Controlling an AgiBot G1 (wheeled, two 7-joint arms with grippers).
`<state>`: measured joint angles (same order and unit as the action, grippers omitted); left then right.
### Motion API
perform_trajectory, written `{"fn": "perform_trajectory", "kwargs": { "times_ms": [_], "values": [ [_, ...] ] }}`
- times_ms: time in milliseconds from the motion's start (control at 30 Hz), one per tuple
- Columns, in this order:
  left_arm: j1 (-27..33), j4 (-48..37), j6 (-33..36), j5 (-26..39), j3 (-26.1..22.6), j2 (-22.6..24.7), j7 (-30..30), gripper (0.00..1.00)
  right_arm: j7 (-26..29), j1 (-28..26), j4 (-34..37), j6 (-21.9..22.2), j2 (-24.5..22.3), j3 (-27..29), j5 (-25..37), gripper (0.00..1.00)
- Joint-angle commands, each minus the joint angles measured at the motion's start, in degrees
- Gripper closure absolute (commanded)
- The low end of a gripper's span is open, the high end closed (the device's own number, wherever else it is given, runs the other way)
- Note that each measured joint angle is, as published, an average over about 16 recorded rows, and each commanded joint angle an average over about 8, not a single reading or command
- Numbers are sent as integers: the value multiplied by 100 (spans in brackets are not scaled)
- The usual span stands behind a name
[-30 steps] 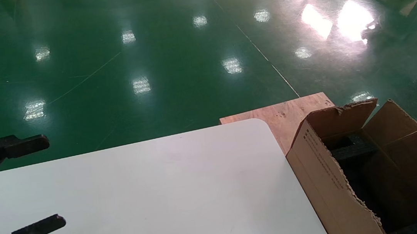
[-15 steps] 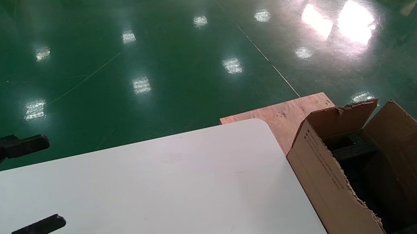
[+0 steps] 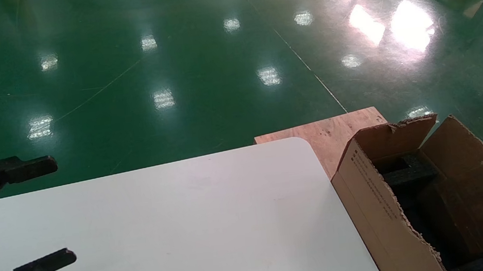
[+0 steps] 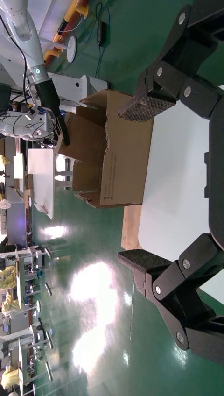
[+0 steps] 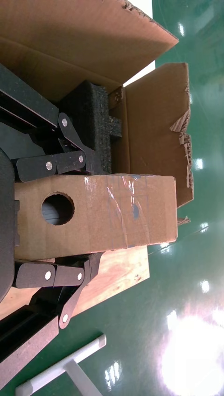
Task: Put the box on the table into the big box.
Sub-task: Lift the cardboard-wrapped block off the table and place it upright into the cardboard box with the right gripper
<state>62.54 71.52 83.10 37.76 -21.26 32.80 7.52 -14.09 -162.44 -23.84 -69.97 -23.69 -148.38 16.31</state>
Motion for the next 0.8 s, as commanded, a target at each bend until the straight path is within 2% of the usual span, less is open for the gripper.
{"fn": "perform_trajectory", "kwargs": {
  "times_ms": [33, 333, 800],
  "values": [
    [0, 0, 0, 0, 0, 0, 0, 0, -2, -116, 124, -60, 22, -92, 51, 100],
    [0, 0, 0, 0, 0, 0, 0, 0, 49, -279, -117, 224, 93, -468, 43, 100],
    [0, 0, 0, 0, -1, 0, 0, 0, 68, -290, -676, 1184, 319, -932, -227, 100]
  ]
}}
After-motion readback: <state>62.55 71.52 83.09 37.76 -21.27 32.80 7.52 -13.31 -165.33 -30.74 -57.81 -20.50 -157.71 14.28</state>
